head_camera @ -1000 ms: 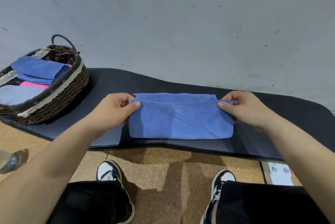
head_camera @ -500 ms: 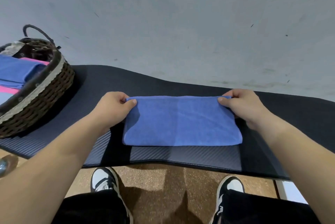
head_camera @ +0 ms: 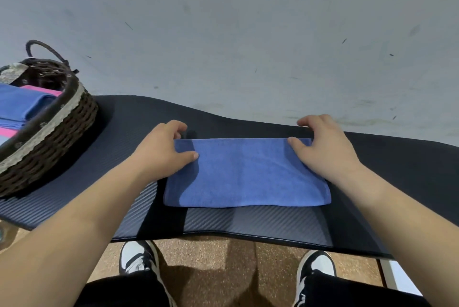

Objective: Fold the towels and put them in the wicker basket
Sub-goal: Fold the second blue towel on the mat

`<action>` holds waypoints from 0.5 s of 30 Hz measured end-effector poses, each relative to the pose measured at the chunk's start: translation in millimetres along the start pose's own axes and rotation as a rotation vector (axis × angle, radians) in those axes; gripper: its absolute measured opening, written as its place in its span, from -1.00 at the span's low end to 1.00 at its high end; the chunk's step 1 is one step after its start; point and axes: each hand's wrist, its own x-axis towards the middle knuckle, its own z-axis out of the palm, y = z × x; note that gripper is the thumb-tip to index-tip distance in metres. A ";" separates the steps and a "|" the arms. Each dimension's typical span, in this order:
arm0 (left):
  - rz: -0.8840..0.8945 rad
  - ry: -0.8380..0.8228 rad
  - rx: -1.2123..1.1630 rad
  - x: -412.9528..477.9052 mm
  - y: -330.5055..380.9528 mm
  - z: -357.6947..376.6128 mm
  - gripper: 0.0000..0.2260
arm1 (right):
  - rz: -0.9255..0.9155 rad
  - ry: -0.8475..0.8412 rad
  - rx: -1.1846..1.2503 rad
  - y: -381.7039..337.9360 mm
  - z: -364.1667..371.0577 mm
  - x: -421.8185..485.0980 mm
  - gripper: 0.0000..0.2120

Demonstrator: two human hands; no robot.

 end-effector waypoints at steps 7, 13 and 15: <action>-0.207 -0.123 -0.065 -2.4 10.5 -5.5 -0.65 | -0.217 -0.505 -0.205 -11.3 23.6 -30.3 0.01; -0.303 -0.172 -0.481 -13.1 11.8 -20.3 -0.76 | -0.230 -0.477 -0.318 -3.9 22.5 -24.8 0.02; -0.306 -0.177 -0.628 -17.9 9.4 -27.5 -0.78 | -0.226 -0.494 -0.337 -9.0 23.9 -28.0 0.06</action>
